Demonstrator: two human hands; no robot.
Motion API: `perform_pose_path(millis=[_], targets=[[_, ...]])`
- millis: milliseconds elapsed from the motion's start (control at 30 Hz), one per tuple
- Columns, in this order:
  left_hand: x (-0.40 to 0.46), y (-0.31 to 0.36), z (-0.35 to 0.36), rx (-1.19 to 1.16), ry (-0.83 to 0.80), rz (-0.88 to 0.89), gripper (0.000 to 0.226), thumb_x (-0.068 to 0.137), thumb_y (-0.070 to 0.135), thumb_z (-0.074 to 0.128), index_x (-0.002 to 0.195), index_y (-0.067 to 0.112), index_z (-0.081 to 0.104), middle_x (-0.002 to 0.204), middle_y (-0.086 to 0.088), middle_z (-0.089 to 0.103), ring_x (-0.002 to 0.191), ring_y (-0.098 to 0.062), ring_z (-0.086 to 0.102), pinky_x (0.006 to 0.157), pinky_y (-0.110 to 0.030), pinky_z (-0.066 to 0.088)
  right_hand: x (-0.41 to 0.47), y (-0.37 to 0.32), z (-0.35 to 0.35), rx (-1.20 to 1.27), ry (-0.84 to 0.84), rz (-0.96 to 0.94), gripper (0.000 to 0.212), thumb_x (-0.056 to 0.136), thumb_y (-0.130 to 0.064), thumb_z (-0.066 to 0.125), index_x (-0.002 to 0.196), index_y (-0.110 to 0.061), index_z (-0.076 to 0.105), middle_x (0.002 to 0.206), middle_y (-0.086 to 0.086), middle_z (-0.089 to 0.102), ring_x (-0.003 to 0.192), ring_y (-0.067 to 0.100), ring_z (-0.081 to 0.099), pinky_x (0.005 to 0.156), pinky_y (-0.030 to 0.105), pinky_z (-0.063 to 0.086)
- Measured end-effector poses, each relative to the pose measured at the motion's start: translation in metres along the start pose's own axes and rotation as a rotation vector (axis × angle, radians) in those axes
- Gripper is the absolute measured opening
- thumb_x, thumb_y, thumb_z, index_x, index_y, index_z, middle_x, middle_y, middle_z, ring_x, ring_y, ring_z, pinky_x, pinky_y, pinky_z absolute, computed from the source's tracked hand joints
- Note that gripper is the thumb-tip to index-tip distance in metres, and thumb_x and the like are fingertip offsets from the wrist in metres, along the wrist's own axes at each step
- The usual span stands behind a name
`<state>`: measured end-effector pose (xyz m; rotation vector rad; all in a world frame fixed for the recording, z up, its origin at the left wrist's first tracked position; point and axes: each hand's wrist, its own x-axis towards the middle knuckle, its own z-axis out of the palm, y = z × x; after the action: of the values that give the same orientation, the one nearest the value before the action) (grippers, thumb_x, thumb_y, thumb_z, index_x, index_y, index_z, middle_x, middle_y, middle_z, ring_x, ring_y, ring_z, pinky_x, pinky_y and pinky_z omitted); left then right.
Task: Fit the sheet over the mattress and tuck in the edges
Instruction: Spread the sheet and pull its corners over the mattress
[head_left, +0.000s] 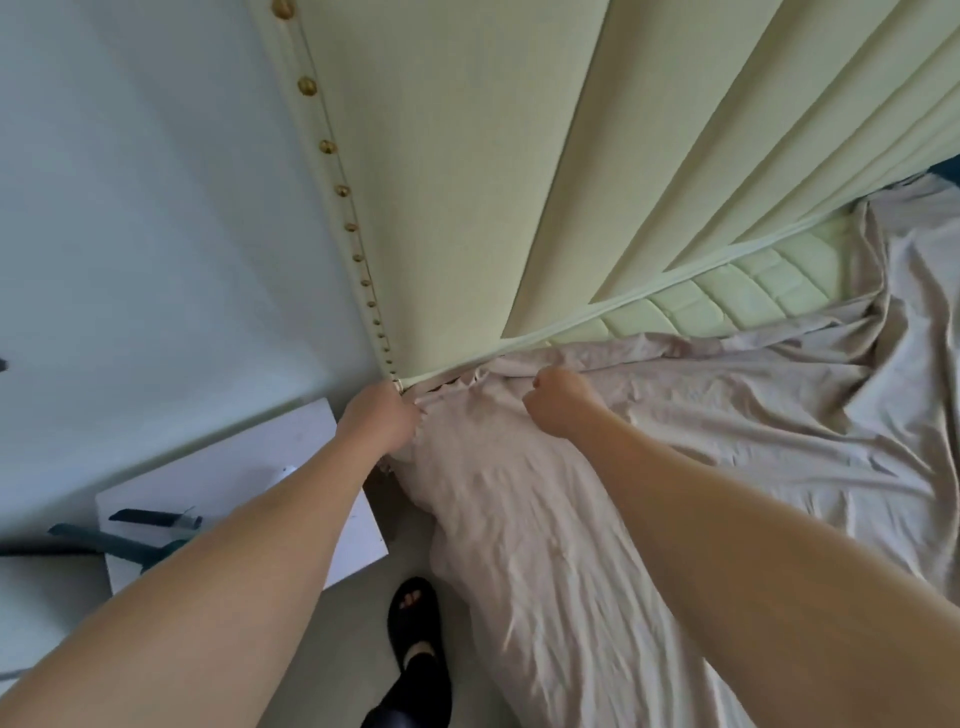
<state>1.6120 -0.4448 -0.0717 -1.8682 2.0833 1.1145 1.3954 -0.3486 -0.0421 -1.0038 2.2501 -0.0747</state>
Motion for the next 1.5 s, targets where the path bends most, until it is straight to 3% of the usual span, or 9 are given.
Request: perform_pose_path(millis=[200, 433, 700, 800, 933, 1133, 1200, 1367, 1500], targets=[[0.085, -0.025, 0.052, 0.061, -0.016, -0.041, 0.031, 0.098, 0.035, 0.059, 0.113, 0.009, 0.063, 0.106, -0.009, 0.068, 0.091, -0.029, 0.061, 0.073, -0.033, 0.045, 0.09, 0.006, 0.043, -0.111, -0.032, 0.031, 0.026, 0.097, -0.017, 0.05, 0.116, -0.007, 0.063, 0.108, 0.011, 0.062, 0.098, 0.029, 0.06, 0.072, 0.031, 0.04], [0.169, -0.059, 0.106, -0.124, -0.144, -0.209, 0.033, 0.091, 0.043, 0.069, 0.095, 0.012, 0.058, 0.079, -0.005, 0.07, 0.062, -0.019, 0.064, 0.057, -0.029, 0.052, 0.188, -0.001, 0.109, -0.197, -0.025, -0.088, 0.037, 0.099, -0.027, 0.055, 0.133, -0.014, 0.05, 0.126, 0.005, 0.061, 0.114, 0.029, 0.061, 0.081, 0.038, 0.052], [0.203, -0.091, 0.118, 0.068, 0.06, 0.1, 0.027, 0.099, 0.026, 0.055, 0.075, 0.014, 0.056, 0.068, -0.005, 0.063, 0.06, -0.023, 0.062, 0.059, -0.037, 0.05, 0.235, -0.007, 0.146, -0.228, 0.126, -0.146, 0.03, 0.093, -0.008, 0.044, 0.113, -0.017, 0.066, 0.112, 0.009, 0.069, 0.102, 0.033, 0.065, 0.073, 0.036, 0.044], [0.217, -0.13, 0.111, -0.005, 0.348, -0.116, 0.027, 0.097, 0.024, 0.048, 0.077, 0.007, 0.054, 0.071, -0.011, 0.06, 0.068, -0.034, 0.062, 0.062, -0.041, 0.051, 0.227, -0.01, 0.164, -0.079, 0.209, -0.26, 0.035, 0.09, -0.005, 0.047, 0.119, -0.014, 0.065, 0.117, 0.009, 0.067, 0.114, 0.034, 0.06, 0.084, 0.037, 0.047], [0.215, -0.127, 0.117, -0.147, 0.123, -0.392, 0.035, 0.096, 0.033, 0.052, 0.114, 0.004, 0.053, 0.076, -0.015, 0.07, 0.053, -0.029, 0.071, 0.05, -0.043, 0.061, 0.209, 0.006, 0.174, -0.04, 0.116, -0.325, 0.057, 0.086, -0.008, 0.049, 0.141, -0.023, 0.047, 0.143, 0.0, 0.052, 0.136, 0.027, 0.042, 0.109, 0.043, 0.037], [0.193, -0.034, 0.127, 0.603, -0.154, 0.039, 0.031, 0.088, 0.036, 0.048, 0.108, 0.019, 0.064, 0.107, -0.005, 0.069, 0.094, -0.027, 0.065, 0.082, -0.037, 0.054, 0.244, 0.053, 0.112, 0.038, 0.321, 0.08, 0.042, 0.094, -0.014, 0.052, 0.136, -0.01, 0.048, 0.133, 0.013, 0.053, 0.123, 0.033, 0.052, 0.099, 0.047, 0.049], [0.193, 0.001, 0.143, 0.519, -0.228, 0.247, 0.022, 0.092, 0.036, 0.048, 0.09, 0.02, 0.062, 0.106, -0.004, 0.07, 0.093, -0.025, 0.063, 0.084, -0.035, 0.052, 0.255, 0.071, 0.09, -0.051, 0.315, 0.108, 0.044, 0.095, -0.01, 0.053, 0.138, -0.008, 0.049, 0.137, 0.013, 0.05, 0.126, 0.034, 0.049, 0.101, 0.047, 0.048], [0.208, 0.09, 0.186, 0.26, -0.134, 0.548, 0.028, 0.1, 0.026, 0.048, 0.126, 0.019, 0.056, 0.121, -0.009, 0.067, 0.113, -0.03, 0.063, 0.096, -0.041, 0.051, 0.277, 0.11, 0.046, -0.178, 0.27, 0.108, 0.039, 0.094, -0.001, 0.051, 0.132, -0.01, 0.05, 0.128, 0.015, 0.057, 0.119, 0.036, 0.056, 0.091, 0.047, 0.054], [0.218, 0.157, 0.213, 0.209, -0.111, 0.607, 0.03, 0.097, 0.018, 0.045, 0.124, 0.018, 0.057, 0.127, -0.009, 0.062, 0.117, -0.031, 0.06, 0.097, -0.042, 0.05, 0.279, 0.136, 0.028, -0.118, 0.199, 0.091, 0.042, 0.098, -0.007, 0.051, 0.14, -0.014, 0.05, 0.133, 0.013, 0.059, 0.115, 0.033, 0.062, 0.084, 0.042, 0.056]])
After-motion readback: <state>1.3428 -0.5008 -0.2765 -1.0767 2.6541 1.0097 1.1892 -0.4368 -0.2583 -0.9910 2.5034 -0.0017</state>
